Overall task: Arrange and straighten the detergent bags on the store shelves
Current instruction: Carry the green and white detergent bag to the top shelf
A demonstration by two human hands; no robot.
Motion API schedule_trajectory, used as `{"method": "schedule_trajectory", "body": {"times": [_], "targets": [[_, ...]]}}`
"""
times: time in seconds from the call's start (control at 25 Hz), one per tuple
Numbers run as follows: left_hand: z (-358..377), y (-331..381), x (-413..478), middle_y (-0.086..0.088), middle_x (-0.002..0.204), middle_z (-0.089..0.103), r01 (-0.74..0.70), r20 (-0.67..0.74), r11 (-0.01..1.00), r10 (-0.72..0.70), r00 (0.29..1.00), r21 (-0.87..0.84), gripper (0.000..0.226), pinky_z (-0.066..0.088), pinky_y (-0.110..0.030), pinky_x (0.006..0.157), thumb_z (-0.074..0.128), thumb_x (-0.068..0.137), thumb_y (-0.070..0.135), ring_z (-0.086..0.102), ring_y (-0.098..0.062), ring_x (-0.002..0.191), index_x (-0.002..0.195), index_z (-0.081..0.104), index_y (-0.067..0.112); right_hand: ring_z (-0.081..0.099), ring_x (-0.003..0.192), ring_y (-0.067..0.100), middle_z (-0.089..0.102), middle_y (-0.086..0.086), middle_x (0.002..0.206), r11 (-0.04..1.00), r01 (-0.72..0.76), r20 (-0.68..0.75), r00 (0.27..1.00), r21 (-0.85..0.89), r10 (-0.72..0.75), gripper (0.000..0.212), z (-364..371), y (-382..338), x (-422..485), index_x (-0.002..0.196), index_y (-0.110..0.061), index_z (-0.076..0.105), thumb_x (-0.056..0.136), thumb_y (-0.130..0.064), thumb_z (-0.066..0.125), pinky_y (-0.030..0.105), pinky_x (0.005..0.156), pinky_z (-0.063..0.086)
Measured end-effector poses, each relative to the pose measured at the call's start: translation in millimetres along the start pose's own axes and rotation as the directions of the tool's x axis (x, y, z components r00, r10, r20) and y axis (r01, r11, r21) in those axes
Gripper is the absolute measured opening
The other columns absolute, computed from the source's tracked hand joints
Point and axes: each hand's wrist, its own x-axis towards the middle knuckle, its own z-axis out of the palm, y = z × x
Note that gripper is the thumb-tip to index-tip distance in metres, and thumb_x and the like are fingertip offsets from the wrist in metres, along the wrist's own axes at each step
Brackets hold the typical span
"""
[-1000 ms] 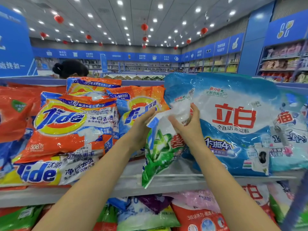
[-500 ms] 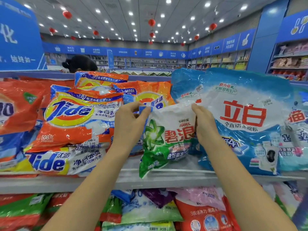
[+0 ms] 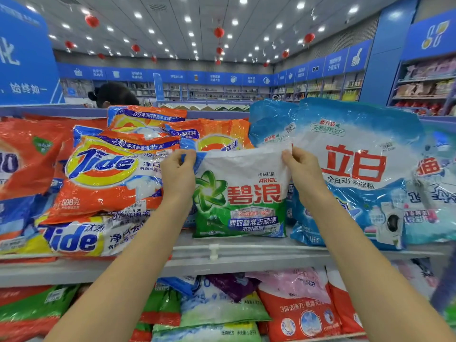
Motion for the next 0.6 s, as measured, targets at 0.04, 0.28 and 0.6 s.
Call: {"method": "schedule_trajectory", "body": {"times": [0.04, 0.28, 0.6], "targets": [[1, 0, -3, 0.000, 0.062, 0.038, 0.019, 0.001, 0.999, -0.019, 1.000, -0.036, 0.034, 0.031, -0.028, 0.057, 0.047, 0.096, 0.018, 0.035, -0.013, 0.059, 0.062, 0.046, 0.015, 0.062, 0.077, 0.007, 0.065, 0.004, 0.093, 0.999, -0.015, 0.007, 1.000, -0.032, 0.016, 0.021, -1, 3, 0, 0.099, -0.008, 0.061, 0.098, -0.019, 0.043, 0.023, 0.066, 0.053], [-5, -31, -33, 0.009, 0.128, 0.051, 0.308, 0.314, 0.951, -0.295, 0.902, 0.009, 0.065, 0.038, -0.046, 0.104, 0.072, 0.072, 0.048, 0.048, -0.018, 0.121, 0.128, 0.045, 0.027, 0.063, 0.087, 0.018, 0.067, 0.003, 0.091, 0.993, -0.011, -0.085, 0.996, 0.118, 0.021, 0.020, -1, 17, -3, 0.087, -0.017, 0.062, 0.097, -0.021, 0.045, 0.039, 0.080, 0.053], [-16, -46, -41, 0.011, 0.091, 0.066, 0.274, 0.496, 0.934, -0.355, 0.792, 0.230, 0.047, 0.044, -0.018, 0.072, 0.080, 0.066, 0.003, 0.062, -0.005, 0.084, 0.101, 0.055, 0.022, 0.061, 0.103, 0.015, 0.059, 0.002, 0.120, 0.958, -0.238, 0.323, 0.930, 0.159, 0.178, 0.042, -14, 17, -17, 0.125, -0.019, 0.039, 0.086, -0.022, 0.058, 0.035, 0.089, 0.050]]}}
